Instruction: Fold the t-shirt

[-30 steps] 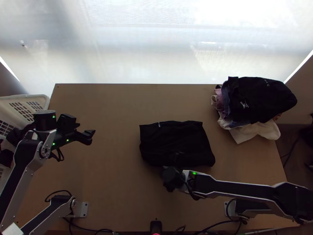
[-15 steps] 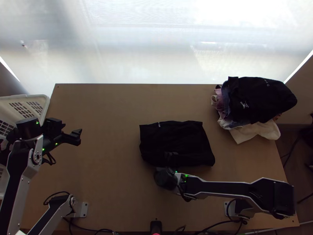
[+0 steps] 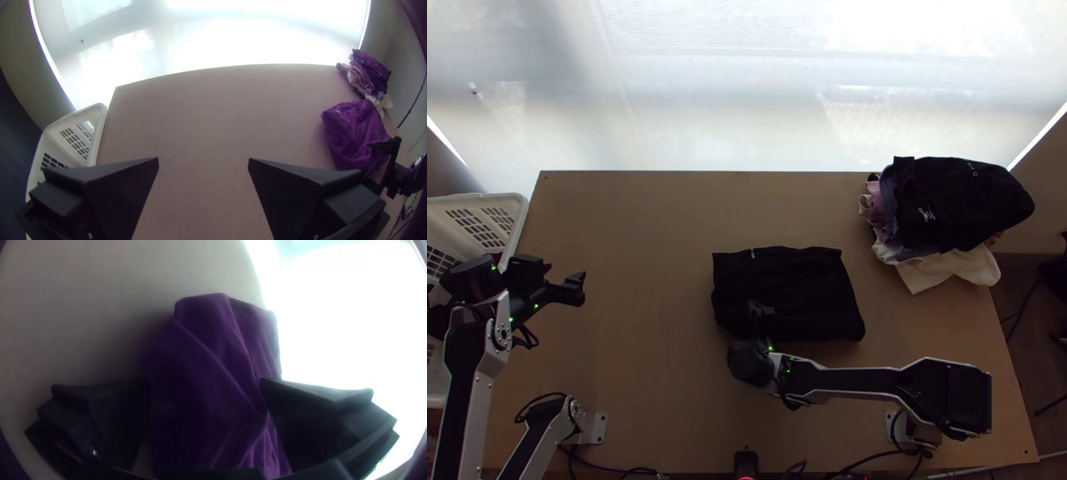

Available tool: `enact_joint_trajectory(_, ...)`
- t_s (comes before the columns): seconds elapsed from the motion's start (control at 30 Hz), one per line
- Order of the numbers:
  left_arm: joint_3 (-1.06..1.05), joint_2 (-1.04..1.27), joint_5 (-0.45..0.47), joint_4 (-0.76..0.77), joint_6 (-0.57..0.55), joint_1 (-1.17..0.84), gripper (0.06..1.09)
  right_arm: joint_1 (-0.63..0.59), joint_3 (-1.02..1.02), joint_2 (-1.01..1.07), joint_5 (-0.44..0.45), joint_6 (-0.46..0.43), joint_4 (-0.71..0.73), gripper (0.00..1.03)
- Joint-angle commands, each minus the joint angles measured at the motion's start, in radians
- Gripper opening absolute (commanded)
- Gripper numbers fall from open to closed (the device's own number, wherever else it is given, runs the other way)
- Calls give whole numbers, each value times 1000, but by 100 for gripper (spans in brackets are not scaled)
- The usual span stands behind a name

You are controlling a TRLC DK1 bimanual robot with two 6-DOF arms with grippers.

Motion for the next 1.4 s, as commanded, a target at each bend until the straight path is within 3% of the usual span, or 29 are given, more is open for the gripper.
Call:
enact_joint_trajectory(0.0,-28,-23,11,5,6,32,104,-5,33,93,46,-117,102,98)
enact_joint_trajectory(0.07,-32,-29,13,5,-1,32,104,-5,43,123,65,-155,143,98)
enact_joint_trajectory(0.1,-35,-37,13,5,-4,32,104,-6,50,134,68,-156,143,92)
enact_joint_trajectory(0.2,-45,-57,11,2,-6,32,104,-8,50,162,65,-170,160,66)
enact_joint_trajectory(0.33,-43,-74,11,-11,-3,55,104,-12,24,208,61,-241,306,25)
enact_joint_trajectory(0.53,6,-103,11,-71,-1,75,104,-42,53,194,65,-265,339,3)
enact_joint_trajectory(0.7,47,-125,11,-144,8,90,104,-89,69,83,86,-368,418,3)
enact_joint_trajectory(1.07,144,-115,11,-233,6,136,104,-166,116,-134,77,-584,441,3)
enact_joint_trajectory(1.37,227,-31,11,-244,6,145,104,-351,270,-216,-9,-606,438,3)
